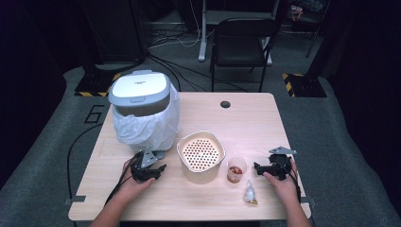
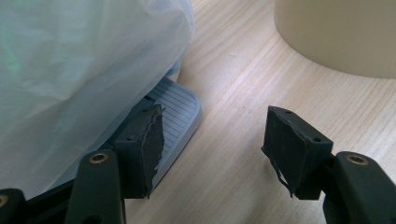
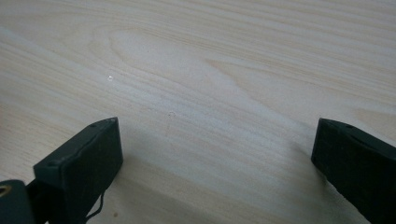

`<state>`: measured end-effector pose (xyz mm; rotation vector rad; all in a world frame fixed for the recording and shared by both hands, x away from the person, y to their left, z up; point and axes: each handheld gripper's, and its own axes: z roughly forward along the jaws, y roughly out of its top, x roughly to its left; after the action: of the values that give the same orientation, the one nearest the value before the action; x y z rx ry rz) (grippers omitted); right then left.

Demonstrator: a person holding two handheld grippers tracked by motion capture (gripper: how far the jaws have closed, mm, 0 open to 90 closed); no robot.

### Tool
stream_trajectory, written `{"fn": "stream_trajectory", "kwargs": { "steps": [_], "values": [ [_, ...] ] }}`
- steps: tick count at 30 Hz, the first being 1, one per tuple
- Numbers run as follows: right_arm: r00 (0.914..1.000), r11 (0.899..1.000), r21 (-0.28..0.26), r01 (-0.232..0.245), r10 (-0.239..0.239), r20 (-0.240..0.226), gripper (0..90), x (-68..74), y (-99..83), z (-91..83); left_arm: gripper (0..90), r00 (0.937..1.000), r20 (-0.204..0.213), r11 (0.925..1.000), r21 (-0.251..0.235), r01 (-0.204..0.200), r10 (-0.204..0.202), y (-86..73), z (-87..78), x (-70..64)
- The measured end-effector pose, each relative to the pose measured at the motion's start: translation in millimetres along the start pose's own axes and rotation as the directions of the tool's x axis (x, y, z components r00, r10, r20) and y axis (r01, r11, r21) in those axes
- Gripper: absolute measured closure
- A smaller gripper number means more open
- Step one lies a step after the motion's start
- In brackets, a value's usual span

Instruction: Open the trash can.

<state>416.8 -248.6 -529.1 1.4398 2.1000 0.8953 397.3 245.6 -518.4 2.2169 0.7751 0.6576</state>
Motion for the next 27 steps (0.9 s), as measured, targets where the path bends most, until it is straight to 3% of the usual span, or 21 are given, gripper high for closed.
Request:
{"fn": "stream_trajectory", "kwargs": {
  "steps": [5,6,17,19,20,22,23,25,26,27],
  "values": [
    [1.0000,1.000,0.001,0.002,-0.002,0.000,1.4,-0.1,-0.1,-0.1,37.9,1.0000,0.001,0.9999,0.014,0.000,0.000,-2.1,4.3,-1.1],
    [1.0000,1.000,0.001,0.002,-0.002,0.000,1.4,-0.1,-0.1,-0.1,37.9,0.9994,0.025,0.9996,0.018,0.022,-0.023,-2.4,4.3,1.4],
    [1.0000,1.000,-0.002,0.004,-0.004,-0.002,2.2,-0.1,-0.1,-0.2,38.0,0.9995,0.025,0.9998,0.006,0.019,-0.020,-4.1,4.2,1.6],
    [1.0000,1.000,-0.007,0.003,-0.003,-0.003,4.9,0.8,-0.1,-0.7,38.0,0.9996,0.023,0.9998,0.005,0.018,-0.018,-4.3,4.1,1.5],
    [0.9999,1.000,-0.014,0.006,-0.006,-0.015,12.9,2.7,0.3,-2.1,38.0,0.9996,0.022,0.9998,0.003,0.019,-0.019,-4.5,4.2,1.4],
    [0.9998,1.000,-0.019,0.002,-0.002,-0.021,15.9,4.2,0.8,-3.1,38.0,0.9996,0.021,0.9998,0.002,0.020,-0.020,-4.6,4.2,1.3],
    [0.9993,0.999,-0.015,0.029,-0.029,-0.023,16.1,3.8,1.1,-3.4,38.0,0.9996,0.021,0.9998,0.001,0.020,-0.020,-4.7,4.2,1.2],
    [0.9997,1.000,-0.009,0.003,-0.003,-0.026,17.0,7.1,2.0,-3.7,38.0,0.9996,0.021,0.9998,0.002,0.021,-0.021,-4.7,4.1,1.2],
    [0.9993,1.000,-0.004,0.025,-0.025,-0.028,18.7,5.9,1.9,-4.3,38.0,0.9996,0.019,0.9998,-0.001,0.022,-0.022,-4.8,4.3,1.0],
    [0.9993,1.000,-0.002,0.018,-0.018,-0.033,20.4,6.7,2.5,-4.9,38.0,0.9997,0.012,0.9998,-0.005,0.021,-0.021,-4.9,4.6,0.8]
  ]
}}
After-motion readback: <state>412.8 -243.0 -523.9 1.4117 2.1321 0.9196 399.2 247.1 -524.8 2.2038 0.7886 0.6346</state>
